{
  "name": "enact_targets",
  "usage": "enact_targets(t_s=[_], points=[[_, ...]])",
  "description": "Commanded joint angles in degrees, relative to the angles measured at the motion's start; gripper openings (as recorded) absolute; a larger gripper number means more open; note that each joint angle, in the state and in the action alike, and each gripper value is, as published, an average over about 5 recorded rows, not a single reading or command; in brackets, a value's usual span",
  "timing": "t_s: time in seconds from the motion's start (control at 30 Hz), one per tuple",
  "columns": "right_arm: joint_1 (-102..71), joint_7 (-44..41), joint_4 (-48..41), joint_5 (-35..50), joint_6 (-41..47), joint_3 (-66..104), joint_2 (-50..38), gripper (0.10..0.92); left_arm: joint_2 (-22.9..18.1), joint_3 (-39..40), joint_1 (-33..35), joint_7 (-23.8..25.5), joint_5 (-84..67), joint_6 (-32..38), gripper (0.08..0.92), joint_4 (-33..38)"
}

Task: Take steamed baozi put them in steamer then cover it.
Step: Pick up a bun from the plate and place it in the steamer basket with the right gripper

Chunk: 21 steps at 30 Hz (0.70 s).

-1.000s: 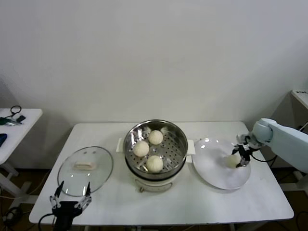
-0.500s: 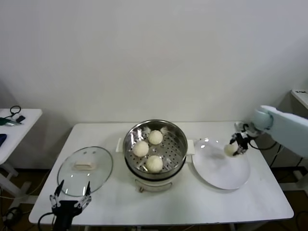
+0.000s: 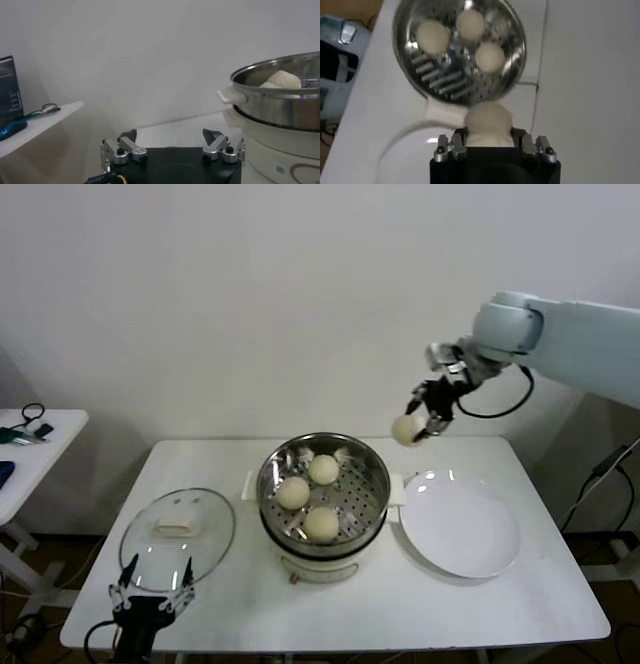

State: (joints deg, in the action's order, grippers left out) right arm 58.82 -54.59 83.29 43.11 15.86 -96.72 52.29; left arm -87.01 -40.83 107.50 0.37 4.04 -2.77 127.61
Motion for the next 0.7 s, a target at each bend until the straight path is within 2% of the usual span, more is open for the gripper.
enact_targets(t_s=[0.03,0.37,0.7], points=[[-4.5,8.14,8.56,6.28,8.05,-0.86,8.52,0.602,-0.01,0.11,-0.14,0.01,0.01,-0.02,0.823,-0.05],[-19.96,10.09,-4.12,-3.27,7.82,2.97,11.87,0.602,-0.11,-0.37,-0.02,0.02,-0.04,0.01,0.823,-0.02],[-23.2,10.36,-7.77,-4.82,7.37,4.06,13.28,0.602,0.11,-1.39,-0.14,0.05,-0.76,-0.39,0.823,-0.01]])
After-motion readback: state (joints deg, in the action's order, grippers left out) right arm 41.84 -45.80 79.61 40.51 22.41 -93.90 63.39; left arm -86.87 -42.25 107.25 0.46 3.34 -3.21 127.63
